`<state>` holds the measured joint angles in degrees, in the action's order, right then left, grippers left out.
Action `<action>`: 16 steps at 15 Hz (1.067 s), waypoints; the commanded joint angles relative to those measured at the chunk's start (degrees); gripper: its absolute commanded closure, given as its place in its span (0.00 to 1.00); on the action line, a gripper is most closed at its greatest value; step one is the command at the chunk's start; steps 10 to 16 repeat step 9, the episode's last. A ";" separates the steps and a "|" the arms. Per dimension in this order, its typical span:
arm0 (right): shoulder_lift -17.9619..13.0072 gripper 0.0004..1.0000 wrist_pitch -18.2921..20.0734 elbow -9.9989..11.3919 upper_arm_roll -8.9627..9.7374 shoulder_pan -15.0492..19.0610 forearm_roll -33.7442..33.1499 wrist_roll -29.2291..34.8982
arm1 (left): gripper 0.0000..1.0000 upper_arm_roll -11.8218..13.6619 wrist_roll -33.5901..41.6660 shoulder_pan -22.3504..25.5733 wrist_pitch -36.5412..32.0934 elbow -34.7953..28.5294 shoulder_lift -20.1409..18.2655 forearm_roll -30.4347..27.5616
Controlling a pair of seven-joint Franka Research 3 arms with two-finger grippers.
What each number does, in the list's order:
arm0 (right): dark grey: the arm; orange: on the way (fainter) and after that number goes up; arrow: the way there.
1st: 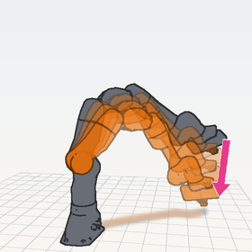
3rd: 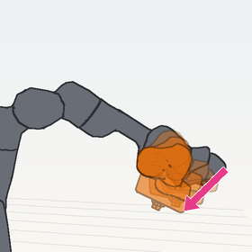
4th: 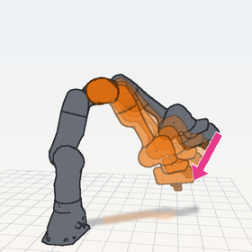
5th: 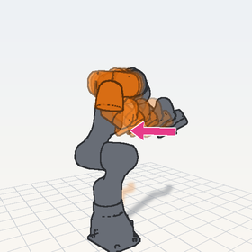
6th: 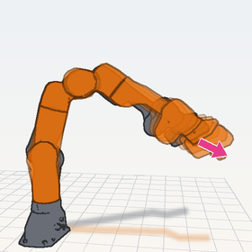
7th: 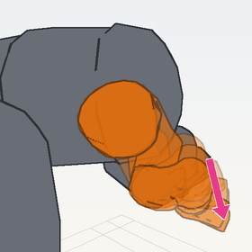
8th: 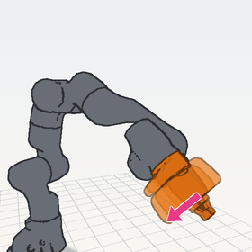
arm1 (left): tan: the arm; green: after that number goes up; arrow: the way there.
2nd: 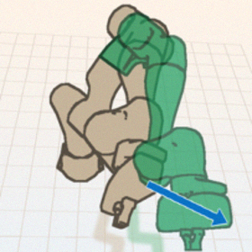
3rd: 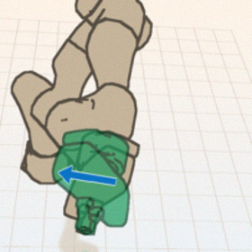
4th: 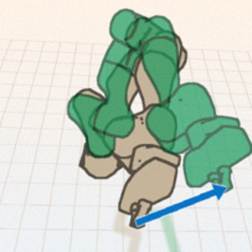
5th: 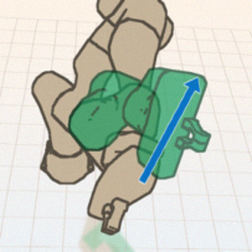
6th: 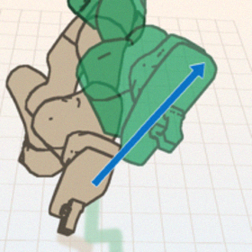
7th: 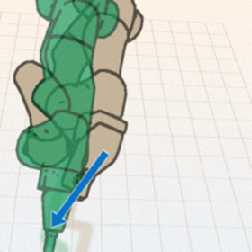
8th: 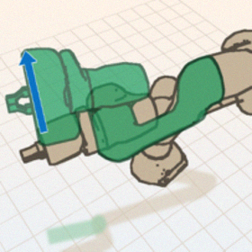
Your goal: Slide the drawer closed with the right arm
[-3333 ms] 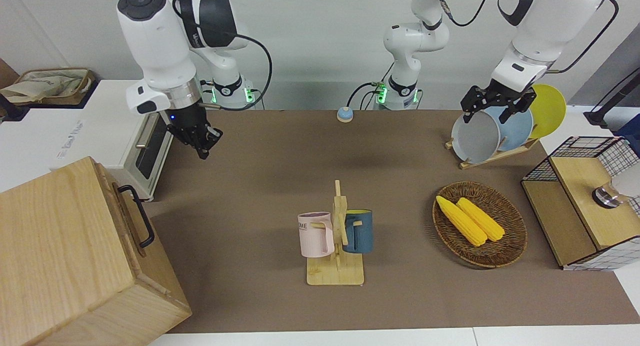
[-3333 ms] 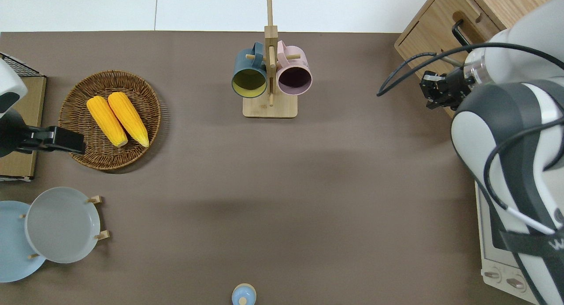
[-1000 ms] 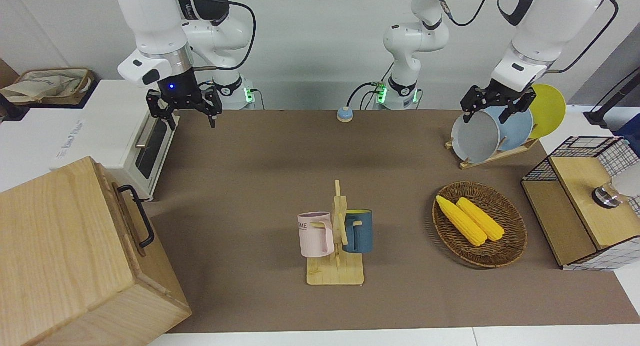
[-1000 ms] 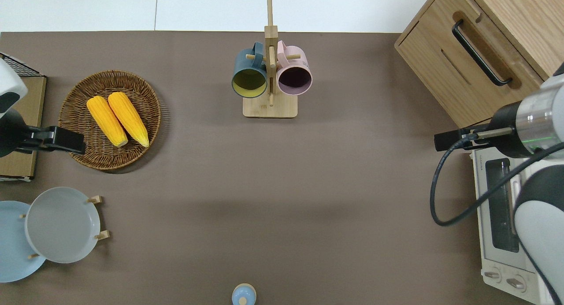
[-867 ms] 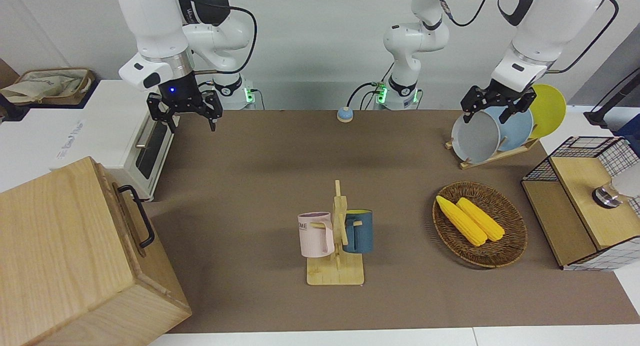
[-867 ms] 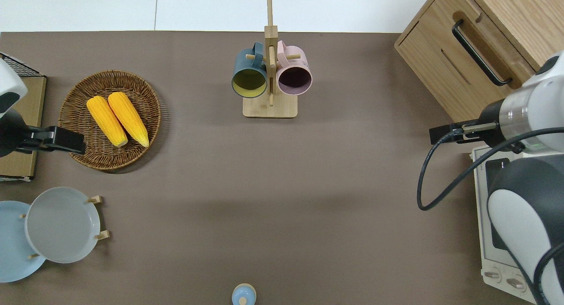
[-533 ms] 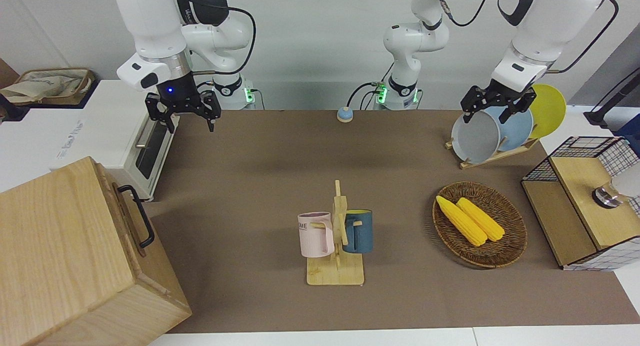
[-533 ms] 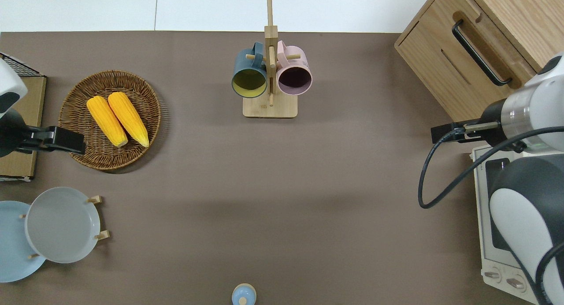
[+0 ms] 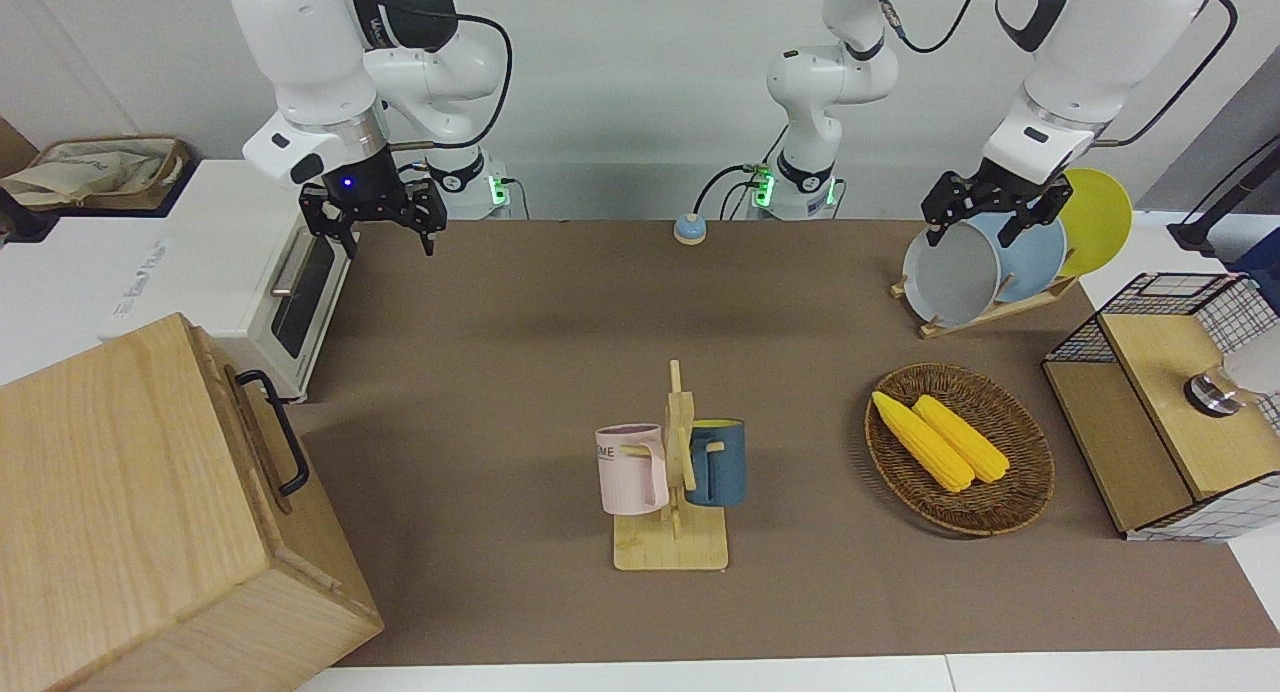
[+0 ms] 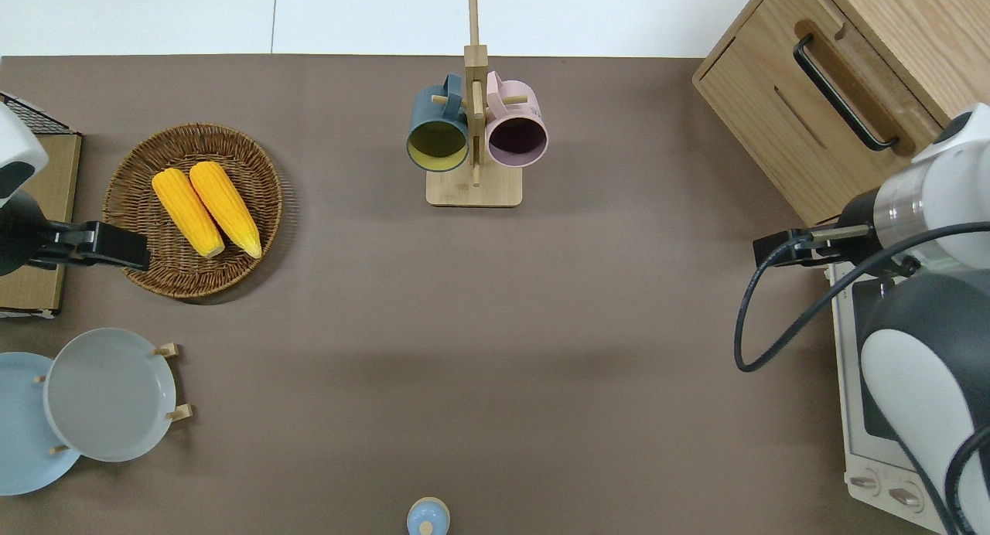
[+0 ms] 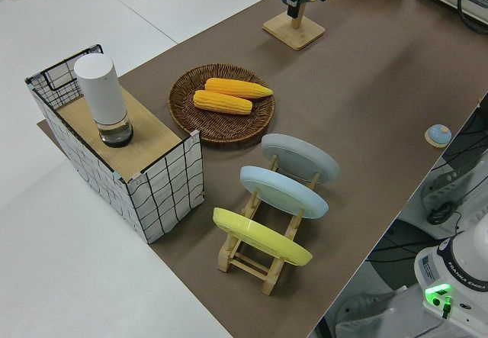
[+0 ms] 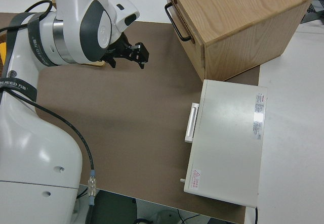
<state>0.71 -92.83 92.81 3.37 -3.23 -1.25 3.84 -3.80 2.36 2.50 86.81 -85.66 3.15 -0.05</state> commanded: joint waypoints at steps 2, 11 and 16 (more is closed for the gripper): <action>-0.19 0.01 1.69 -0.26 0.58 0.77 0.99 0.38 | 0.01 0.02 -0.60 -0.39 -1.03 0.49 -0.25 1.02; -0.19 0.01 2.83 -0.44 0.67 0.51 0.90 0.21 | 0.01 0.02 -0.60 -0.39 -1.03 0.49 -0.25 1.02; -0.19 0.01 2.83 -0.44 0.67 0.51 0.90 0.21 | 0.01 0.02 -0.60 -0.39 -1.03 0.49 -0.25 1.02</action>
